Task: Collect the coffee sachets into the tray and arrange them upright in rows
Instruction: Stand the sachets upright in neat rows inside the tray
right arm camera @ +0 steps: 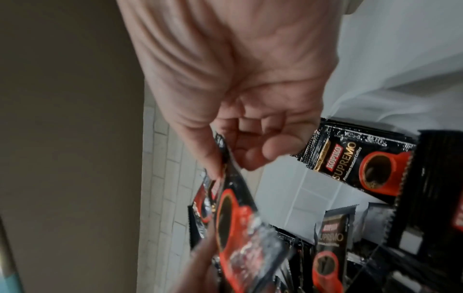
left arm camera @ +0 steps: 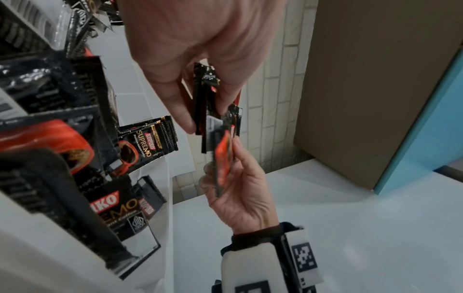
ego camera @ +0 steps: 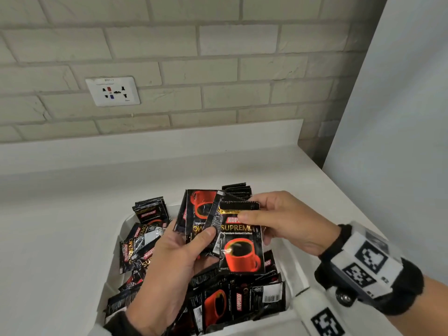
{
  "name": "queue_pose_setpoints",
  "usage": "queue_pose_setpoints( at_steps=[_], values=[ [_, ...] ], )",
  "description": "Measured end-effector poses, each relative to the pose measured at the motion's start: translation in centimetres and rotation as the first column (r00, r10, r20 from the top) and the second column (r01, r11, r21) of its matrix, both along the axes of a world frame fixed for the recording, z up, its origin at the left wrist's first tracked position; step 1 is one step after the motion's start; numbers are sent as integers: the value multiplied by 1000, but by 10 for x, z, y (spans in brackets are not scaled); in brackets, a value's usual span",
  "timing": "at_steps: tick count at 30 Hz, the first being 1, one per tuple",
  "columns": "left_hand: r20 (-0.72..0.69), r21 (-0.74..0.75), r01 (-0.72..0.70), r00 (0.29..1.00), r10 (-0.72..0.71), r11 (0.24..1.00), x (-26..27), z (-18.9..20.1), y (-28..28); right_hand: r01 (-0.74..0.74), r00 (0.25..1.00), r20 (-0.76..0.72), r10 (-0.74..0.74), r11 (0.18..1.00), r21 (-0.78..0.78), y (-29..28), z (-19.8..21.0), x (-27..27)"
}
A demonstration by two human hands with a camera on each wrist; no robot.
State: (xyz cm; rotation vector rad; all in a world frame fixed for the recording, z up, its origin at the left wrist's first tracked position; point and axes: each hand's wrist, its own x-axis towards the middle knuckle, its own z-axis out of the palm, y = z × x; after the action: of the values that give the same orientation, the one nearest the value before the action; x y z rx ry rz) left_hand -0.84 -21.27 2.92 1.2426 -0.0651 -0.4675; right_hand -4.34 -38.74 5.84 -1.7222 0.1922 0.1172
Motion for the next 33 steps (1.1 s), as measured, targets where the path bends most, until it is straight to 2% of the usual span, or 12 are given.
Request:
queue_pose_setpoints(
  at_steps=[3,5,7,8,10,12,13,15,19,23,30,33],
  values=[
    [80,26,-43,996,41,999,2,3,3,35,999,14,-35,999,-31,1,1,2],
    [164,45,-144,977,135,989,6,3,5,61,998,8,-61,998,4,-1,4,1],
    [310,67,-239,928,207,969,7,6,8,87,996,8,-87,995,54,-4,7,-1],
    [424,94,-285,878,221,954,8,5,9,90,996,4,-90,993,71,-4,8,-2],
    [677,201,-313,730,99,928,9,4,13,93,996,-4,-93,991,98,-2,8,-3],
    [799,348,-290,589,-120,892,6,4,14,109,994,-14,-108,986,124,4,6,-2],
    [806,407,-274,557,-201,871,4,3,13,129,992,-21,-127,981,144,7,5,-2],
    [793,464,-238,540,-281,854,2,2,12,181,983,-43,-176,961,210,12,4,0],
    [694,449,-27,640,-329,893,-3,7,11,243,970,-98,-223,907,345,19,4,1],
    [591,389,72,745,-309,919,-8,14,9,251,968,-141,-209,864,436,23,7,3],
    [540,405,12,804,-249,914,-2,9,10,130,985,-160,-60,870,476,24,8,2],
    [474,346,5,862,-180,938,0,9,9,68,987,-160,8,883,465,22,7,2]
  ],
)
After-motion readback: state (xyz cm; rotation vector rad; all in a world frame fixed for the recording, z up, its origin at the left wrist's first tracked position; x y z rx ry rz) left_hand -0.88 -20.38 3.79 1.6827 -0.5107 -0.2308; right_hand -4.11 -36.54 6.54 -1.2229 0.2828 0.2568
